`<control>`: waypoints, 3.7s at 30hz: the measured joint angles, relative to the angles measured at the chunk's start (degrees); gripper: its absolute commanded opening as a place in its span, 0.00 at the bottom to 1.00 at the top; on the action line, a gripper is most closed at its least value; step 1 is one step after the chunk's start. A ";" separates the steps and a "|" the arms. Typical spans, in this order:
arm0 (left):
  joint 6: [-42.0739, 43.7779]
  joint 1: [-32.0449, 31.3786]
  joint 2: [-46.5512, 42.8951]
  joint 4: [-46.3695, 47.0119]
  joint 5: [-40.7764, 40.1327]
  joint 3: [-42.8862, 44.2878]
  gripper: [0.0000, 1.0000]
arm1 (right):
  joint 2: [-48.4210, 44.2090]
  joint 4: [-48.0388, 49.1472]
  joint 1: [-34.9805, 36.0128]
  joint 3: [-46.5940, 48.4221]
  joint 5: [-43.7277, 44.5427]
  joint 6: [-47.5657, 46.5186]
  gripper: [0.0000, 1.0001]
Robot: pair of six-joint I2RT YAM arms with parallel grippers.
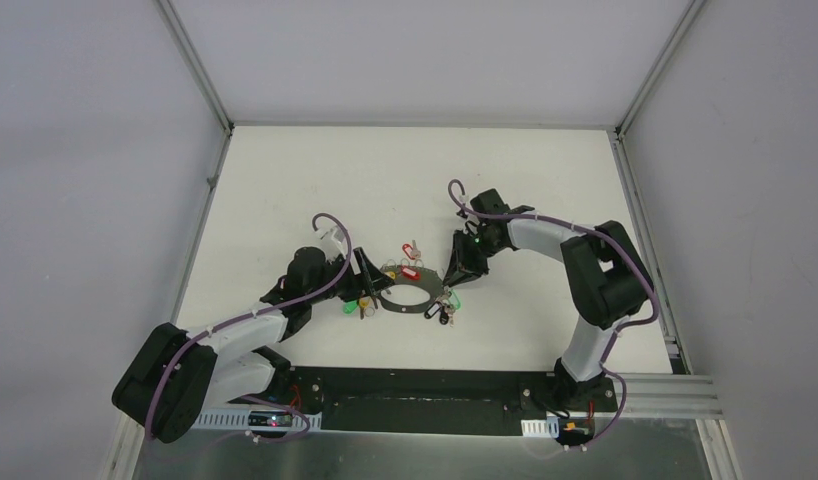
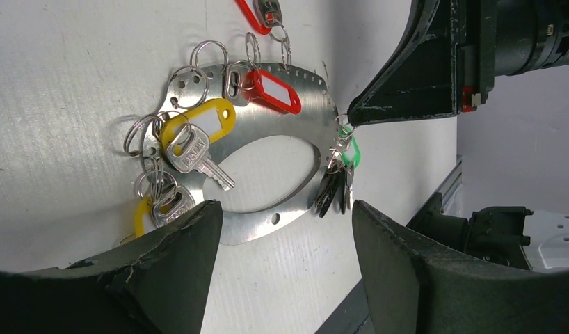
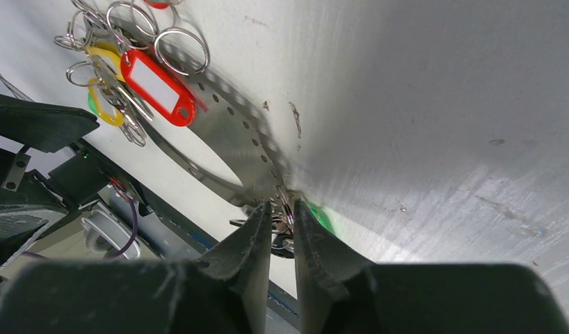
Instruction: Put the keys on the keyring
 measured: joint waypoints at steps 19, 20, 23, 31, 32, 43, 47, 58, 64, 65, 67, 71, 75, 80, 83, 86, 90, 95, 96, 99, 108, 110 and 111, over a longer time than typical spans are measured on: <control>0.55 0.00 -3.65 1.77 0.13 -0.52 0.69 | 1.99 1.11 0.00 -0.35 -3.48 -0.04 0.00; 0.74 0.00 -4.52 1.81 0.26 -0.52 0.69 | 2.01 1.07 0.00 -0.35 -3.67 -0.33 0.00; 2.23 0.00 -7.26 1.31 0.70 -0.13 0.69 | 2.01 0.76 0.00 -0.11 -4.07 -1.18 0.00; 10.51 0.00 -11.52 -4.37 4.24 8.66 0.68 | -0.96 -3.58 0.00 2.80 -3.43 -5.90 0.00; 11.87 0.00 -11.52 -4.90 5.25 10.05 0.68 | -2.38 -4.44 0.00 3.50 -3.17 -6.78 0.00; 26.95 0.00 -9.46 -5.27 17.88 17.84 0.65 | -19.34 -6.54 0.00 9.07 -3.32 -16.72 0.00; 32.37 0.00 -9.14 -1.20 22.43 17.79 0.63 | -24.02 -4.11 0.02 7.65 -5.35 -20.20 0.00; 42.32 -0.15 -7.54 8.50 32.02 17.59 0.53 | -34.97 5.29 2.21 -0.59 -18.88 -33.40 0.00; 47.39 -2.71 -7.15 8.17 34.69 17.62 0.40 | -34.77 5.97 7.37 -0.46 -23.98 -39.58 0.00; 48.50 -3.23 -7.15 7.58 35.15 17.66 0.39 | -34.45 5.77 8.02 -0.31 -24.33 -40.44 0.00; 50.38 -4.07 -7.15 5.75 35.60 17.81 0.38 | -33.20 4.96 9.68 0.48 -24.92 -42.49 0.00; 53.29 -5.16 -7.58 1.97 35.65 17.86 0.38 | -31.23 4.20 12.26 1.44 -25.07 -44.72 0.00; 54.95 -5.73 -9.75 -1.18 35.23 17.86 0.33 | -30.97 4.35 13.38 1.44 -24.55 -44.85 0.00; 55.89 -5.84 -13.94 -4.94 32.87 17.86 0.36 | -30.97 6.10 14.01 1.44 -22.64 -43.32 0.00; 55.19 -5.84 -15.91 -6.27 30.42 17.86 0.36 | -31.10 8.22 14.21 1.27 -21.24 -41.11 0.00; 53.90 -5.84 -17.55 -7.10 28.57 17.62 0.35 | -32.15 13.03 14.23 -1.18 -20.79 -38.01 0.00; 52.96 -5.84 -18.64 -7.54 28.09 16.94 0.34 | -32.61 16.79 14.34 -3.91 -20.81 -35.43 0.00; 53.09 -6.54 -19.45 -8.02 28.50 15.54 0.33 | -32.89 19.82 14.49 -6.19 -20.94 -34.47 0.00; 53.16 -6.60 -19.54 -8.17 28.74 15.30 0.33 | -33.14 20.37 14.49 -6.64 -21.00 -34.34 0.00; 53.51 -6.95 -19.63 -8.31 29.18 14.58 0.33 | -33.88 21.44 14.49 -7.48 -21.20 -34.27 0.00; 54.01 -7.19 -19.69 -8.72 27.96 14.25 0.38 | -33.81 17.35 14.67 -6.25 -19.91 -33.92 0.00; 53.99 -7.30 -19.69 -9.40 27.32 14.25 0.38 | -33.07 14.53 14.84 -4.46 -18.95 -33.88 0.00; 53.92 -7.30 -19.69 -9.79 27.08 14.25 0.38 | -32.61 13.07 14.93 -3.39 -18.36 -33.83 0.00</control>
